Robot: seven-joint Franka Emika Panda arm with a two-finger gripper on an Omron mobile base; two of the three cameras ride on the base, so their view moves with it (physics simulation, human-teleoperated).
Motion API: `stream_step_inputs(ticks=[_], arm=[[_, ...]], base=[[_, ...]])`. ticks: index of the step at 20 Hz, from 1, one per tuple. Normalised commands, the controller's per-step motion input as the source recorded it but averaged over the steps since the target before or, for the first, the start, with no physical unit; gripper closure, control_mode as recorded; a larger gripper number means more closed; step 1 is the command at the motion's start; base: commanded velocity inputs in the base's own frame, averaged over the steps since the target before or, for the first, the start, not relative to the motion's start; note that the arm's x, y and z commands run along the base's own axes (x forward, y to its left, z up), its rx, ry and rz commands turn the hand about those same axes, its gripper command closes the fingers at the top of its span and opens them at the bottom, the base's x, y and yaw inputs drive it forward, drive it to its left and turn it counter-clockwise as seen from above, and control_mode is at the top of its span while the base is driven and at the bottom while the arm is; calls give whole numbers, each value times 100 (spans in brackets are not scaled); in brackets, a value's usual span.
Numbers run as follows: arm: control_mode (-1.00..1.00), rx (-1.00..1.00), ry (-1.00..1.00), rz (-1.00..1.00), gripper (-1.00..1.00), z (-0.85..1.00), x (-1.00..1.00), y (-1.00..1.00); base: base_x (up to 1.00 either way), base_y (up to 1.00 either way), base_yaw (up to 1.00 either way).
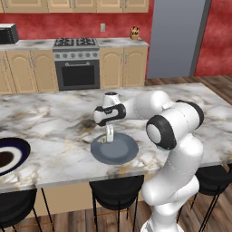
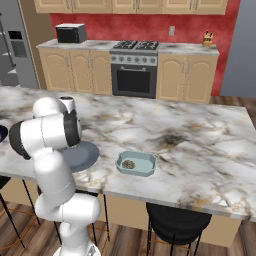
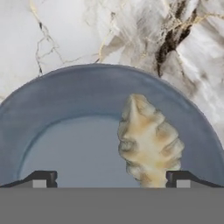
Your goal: Place two dumplings into each of the tupperware containers and then place the containers in the fridge.
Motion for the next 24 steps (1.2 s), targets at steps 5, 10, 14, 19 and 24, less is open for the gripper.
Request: stream_step_inputs(ticks=[5,10,14,19,24], arm=[[-100,0,-18,-1,-100,-11,-8,-3],[-100,0,-10,0,-100,0,33,2],[-100,0,0,0,-100,-3,11,1],[-100,0,0,0,-100,-14,16,13],[-100,0,-3,0,-100,-15,34,12]], base=[[0,0,0],[0,0,0],[0,0,0],[0,0,0],[0,0,0]])
